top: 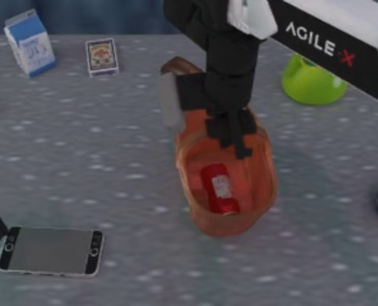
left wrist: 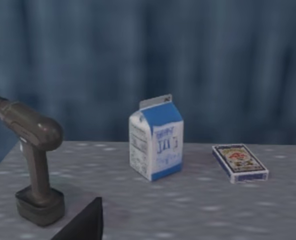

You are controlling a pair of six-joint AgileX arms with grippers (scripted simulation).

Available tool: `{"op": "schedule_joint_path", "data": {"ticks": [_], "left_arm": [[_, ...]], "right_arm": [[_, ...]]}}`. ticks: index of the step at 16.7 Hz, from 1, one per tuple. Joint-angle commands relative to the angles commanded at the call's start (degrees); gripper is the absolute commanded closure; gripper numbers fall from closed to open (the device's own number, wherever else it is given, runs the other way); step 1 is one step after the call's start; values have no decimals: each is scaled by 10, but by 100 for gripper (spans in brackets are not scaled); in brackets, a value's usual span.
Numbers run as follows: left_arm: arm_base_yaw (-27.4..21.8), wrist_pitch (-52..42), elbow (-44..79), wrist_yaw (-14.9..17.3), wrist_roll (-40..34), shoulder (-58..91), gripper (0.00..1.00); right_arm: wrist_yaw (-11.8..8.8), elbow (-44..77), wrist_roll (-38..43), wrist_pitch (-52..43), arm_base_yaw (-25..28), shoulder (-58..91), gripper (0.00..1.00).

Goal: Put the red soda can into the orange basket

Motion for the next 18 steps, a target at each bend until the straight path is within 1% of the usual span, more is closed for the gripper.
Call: {"op": "schedule_joint_path", "data": {"ticks": [11, 18], "left_arm": [[0, 0, 0, 0, 0, 0, 0], [0, 0, 0, 0, 0, 0, 0]], "right_arm": [[0, 3, -1, -2, -1, 1, 100], [0, 111, -20, -112, -15, 0, 100]]}}
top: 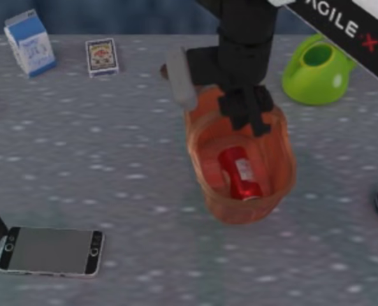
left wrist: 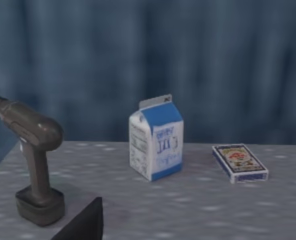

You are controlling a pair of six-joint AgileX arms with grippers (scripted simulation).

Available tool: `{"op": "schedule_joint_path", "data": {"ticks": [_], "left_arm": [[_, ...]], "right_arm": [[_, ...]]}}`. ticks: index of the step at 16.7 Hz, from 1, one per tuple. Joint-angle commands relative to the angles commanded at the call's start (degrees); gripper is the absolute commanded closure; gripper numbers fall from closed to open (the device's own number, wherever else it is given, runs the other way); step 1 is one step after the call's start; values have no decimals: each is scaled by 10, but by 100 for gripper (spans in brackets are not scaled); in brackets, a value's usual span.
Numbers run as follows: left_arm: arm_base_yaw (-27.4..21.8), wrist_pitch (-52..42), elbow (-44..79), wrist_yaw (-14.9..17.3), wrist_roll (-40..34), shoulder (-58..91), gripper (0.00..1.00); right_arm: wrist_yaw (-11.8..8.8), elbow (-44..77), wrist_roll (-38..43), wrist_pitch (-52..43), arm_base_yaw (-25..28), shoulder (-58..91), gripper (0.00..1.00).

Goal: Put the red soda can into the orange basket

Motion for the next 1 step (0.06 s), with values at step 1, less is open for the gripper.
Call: {"op": "schedule_joint_path", "data": {"ticks": [1], "left_arm": [[0, 0, 0, 0, 0, 0, 0]], "right_arm": [[0, 4, -1, -4, -1, -1, 100]]}}
